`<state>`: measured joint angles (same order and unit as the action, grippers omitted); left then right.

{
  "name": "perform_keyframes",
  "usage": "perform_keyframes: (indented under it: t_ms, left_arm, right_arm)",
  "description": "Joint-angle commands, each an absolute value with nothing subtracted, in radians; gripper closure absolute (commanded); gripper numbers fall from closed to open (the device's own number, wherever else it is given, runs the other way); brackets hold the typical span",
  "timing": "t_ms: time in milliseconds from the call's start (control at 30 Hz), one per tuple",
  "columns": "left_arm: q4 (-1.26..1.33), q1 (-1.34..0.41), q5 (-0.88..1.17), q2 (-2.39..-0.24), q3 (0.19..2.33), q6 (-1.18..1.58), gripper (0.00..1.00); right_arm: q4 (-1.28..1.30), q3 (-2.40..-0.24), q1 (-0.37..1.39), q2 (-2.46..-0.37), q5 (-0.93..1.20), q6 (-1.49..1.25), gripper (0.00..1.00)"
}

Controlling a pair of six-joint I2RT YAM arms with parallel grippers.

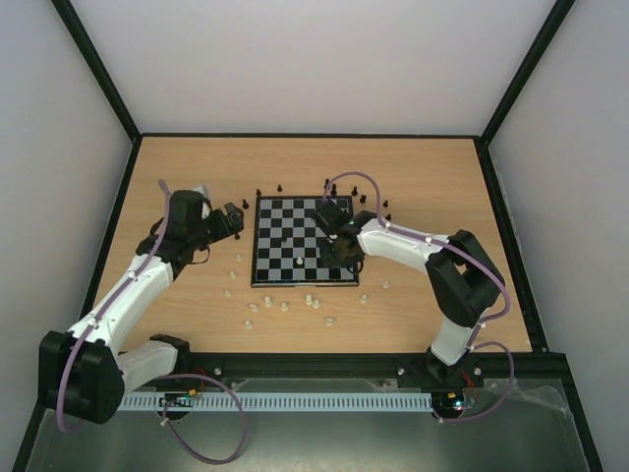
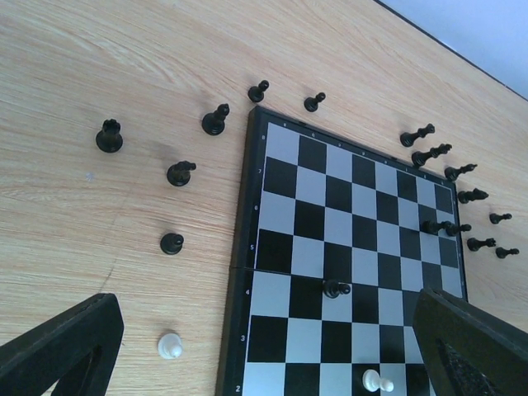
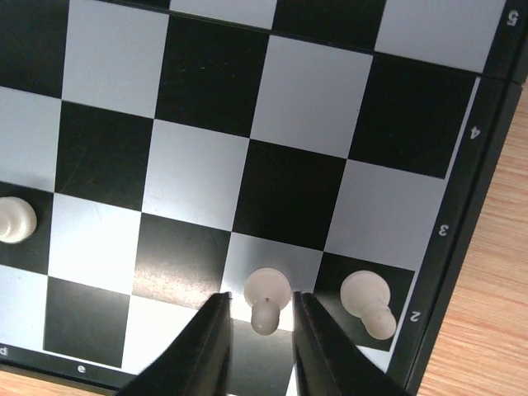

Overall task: Set up the chess pieces on the board
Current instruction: Place the chess piece on the chessboard, then pick up the chess piece at the center of the board.

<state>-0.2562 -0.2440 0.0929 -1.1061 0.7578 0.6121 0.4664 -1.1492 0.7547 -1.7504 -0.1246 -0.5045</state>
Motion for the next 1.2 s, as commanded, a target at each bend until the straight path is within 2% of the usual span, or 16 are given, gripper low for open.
perform_keyframes:
  t_ms: [0, 333, 400, 600, 700, 967, 1100, 1167]
  left_arm:
    - [-0.256, -0.266, 0.072, -1.132, 0.748, 0.625, 0.0]
    - [-0.309, -0.402, -0.071, -1.235, 0.748, 0.679, 0.01]
    - [-0.315, -0.413, -0.091, -1.254, 0.737, 0.691, 0.04]
    - [-0.311, -0.42, -0.131, -1.332, 0.716, 0.697, 0.31]
    - [-0.307, -0.419, -0.137, -1.379, 0.719, 0.694, 0.42]
    - [-0.275, -0.42, -0.113, -1.484, 0.73, 0.677, 0.58]
    - [-0.264, -0.42, -0.111, -1.51, 0.734, 0.674, 0.63]
    - [-0.266, -0.42, -0.11, -1.522, 0.738, 0.671, 0.71]
  right_arm:
    - [0.498, -1.152, 0.761, -1.731, -0.117, -0.494, 0.73]
    - [0.505, -1.153, 0.762, -1.584, -0.12, -0.474, 0.66]
    - [0.505, -1.143, 0.762, -1.561, -0.118, -0.467, 0.66]
    - [0.494, -1.106, 0.762, -1.513, -0.104, -0.452, 0.66]
    - [0.489, -1.088, 0.762, -1.497, -0.094, -0.446, 0.66]
    - [0.47, -1.05, 0.762, -1.478, -0.075, -0.446, 0.66]
    - [0.462, -1.043, 0.762, -1.472, -0.071, -0.446, 0.66]
    - [0.46, -1.04, 0.762, -1.471, -0.068, -0.446, 0.66]
